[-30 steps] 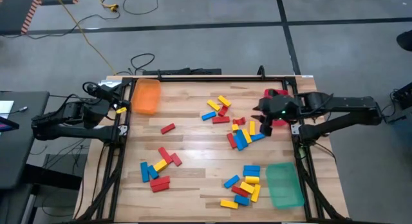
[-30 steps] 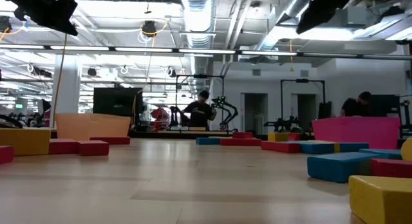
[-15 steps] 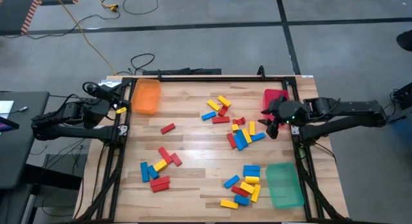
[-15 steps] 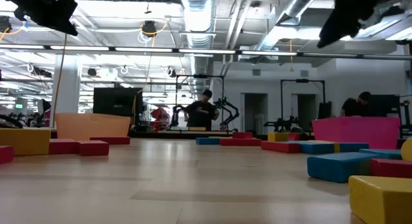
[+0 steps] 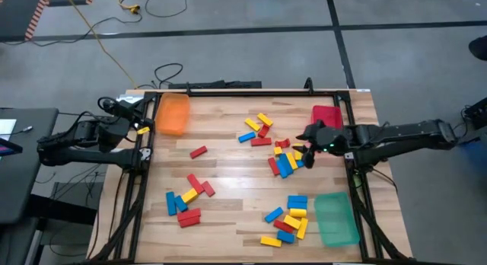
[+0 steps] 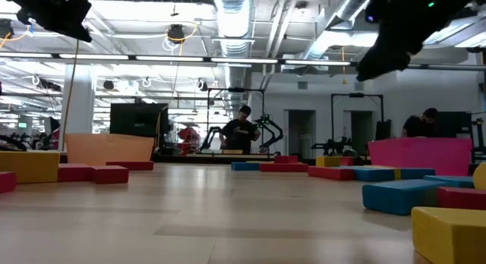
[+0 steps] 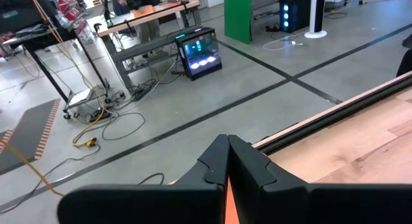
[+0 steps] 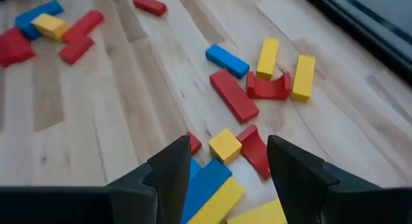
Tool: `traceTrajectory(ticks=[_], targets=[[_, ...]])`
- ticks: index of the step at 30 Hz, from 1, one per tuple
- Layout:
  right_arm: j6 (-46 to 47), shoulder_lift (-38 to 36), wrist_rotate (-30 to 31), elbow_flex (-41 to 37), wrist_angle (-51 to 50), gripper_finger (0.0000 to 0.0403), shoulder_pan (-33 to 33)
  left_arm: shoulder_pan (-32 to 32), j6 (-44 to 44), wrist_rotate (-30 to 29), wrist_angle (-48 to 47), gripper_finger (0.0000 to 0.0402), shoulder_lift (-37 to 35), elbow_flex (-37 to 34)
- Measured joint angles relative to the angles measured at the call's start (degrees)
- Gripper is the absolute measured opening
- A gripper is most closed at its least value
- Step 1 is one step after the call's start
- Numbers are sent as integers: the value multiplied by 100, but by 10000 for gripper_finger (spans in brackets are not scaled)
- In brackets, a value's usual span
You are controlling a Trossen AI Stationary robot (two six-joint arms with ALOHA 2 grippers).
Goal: Sort blocks
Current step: Put the yellow square block into the red bin
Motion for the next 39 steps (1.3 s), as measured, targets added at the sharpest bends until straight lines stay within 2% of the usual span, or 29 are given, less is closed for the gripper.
traceTrajectory(ticks=[4, 12, 18, 31, 39], targets=[[167, 558, -31, 2, 466, 223, -89, -2, 0, 0, 0, 4, 0, 0], [-648, 1570, -181, 4, 2438, 223, 196, 0, 0, 0, -2, 4, 0, 0], [-966, 2015, -181, 6, 3483, 223, 227, -1, 0, 0, -2, 4, 0, 2], [-1567, 2120, -184, 11, 5100, 223, 225, 0, 0, 0, 0, 4, 0, 0], [-1747, 2120, -186, 11, 5648, 223, 212, -2, 0, 0, 0, 4, 0, 2]])
